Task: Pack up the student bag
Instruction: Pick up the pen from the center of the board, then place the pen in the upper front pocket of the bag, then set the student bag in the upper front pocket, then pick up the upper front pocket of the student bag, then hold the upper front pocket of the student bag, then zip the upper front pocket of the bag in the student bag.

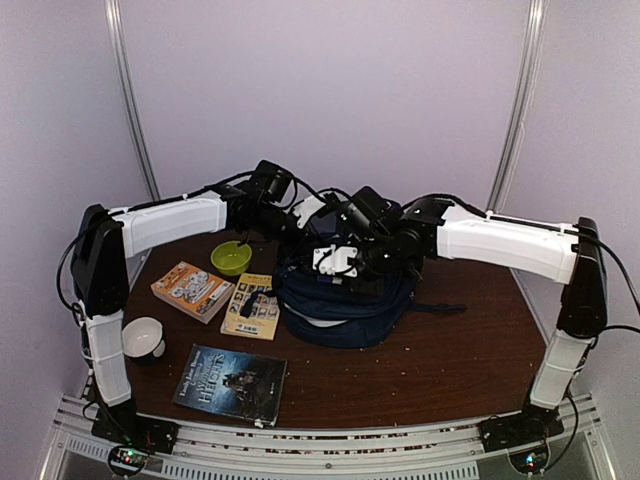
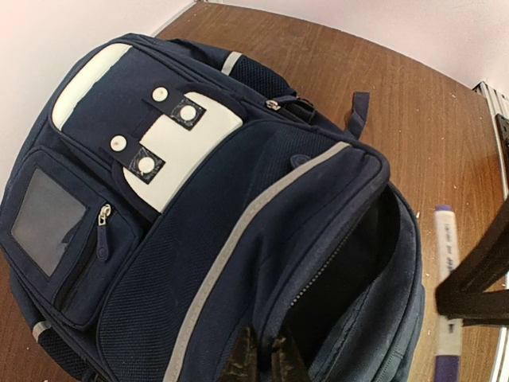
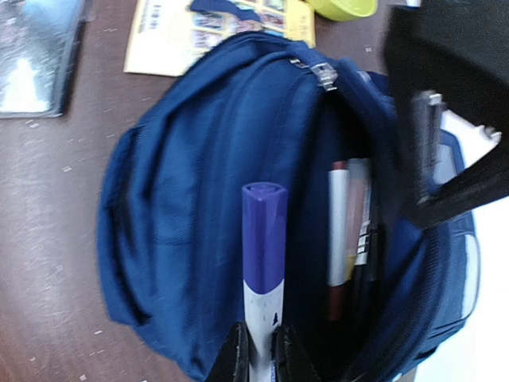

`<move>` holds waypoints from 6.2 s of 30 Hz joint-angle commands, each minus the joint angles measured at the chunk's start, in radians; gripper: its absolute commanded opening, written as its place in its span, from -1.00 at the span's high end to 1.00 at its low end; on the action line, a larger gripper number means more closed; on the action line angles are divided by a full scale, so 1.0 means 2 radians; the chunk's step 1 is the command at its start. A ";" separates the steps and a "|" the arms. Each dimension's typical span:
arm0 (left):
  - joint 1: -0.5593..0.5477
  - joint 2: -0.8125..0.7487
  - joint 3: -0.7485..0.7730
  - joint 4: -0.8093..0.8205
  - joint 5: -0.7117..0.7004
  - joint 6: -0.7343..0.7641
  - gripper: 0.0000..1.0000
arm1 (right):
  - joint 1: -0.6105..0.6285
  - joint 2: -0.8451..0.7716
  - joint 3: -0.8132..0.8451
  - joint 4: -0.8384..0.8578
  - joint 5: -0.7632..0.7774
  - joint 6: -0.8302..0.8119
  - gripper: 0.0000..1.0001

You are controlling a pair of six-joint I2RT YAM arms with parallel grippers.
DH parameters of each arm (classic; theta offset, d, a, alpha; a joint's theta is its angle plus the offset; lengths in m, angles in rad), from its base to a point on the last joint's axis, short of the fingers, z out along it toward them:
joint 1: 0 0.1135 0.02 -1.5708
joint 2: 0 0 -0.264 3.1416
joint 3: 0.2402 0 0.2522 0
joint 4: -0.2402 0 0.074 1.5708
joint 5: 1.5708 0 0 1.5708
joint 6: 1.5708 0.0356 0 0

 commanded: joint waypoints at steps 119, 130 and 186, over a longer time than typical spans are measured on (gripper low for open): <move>-0.086 -0.060 -0.261 0.143 -0.039 -0.137 0.54 | -0.243 -0.119 -0.239 0.141 -0.202 0.141 0.29; -0.087 -0.054 -0.250 0.139 -0.006 -0.133 1.00 | -0.241 -0.022 -0.210 0.110 -0.209 0.145 0.30; -0.098 -0.089 -0.135 0.041 -0.079 -0.059 0.29 | -0.208 -0.118 -0.201 -0.059 -0.277 0.157 0.23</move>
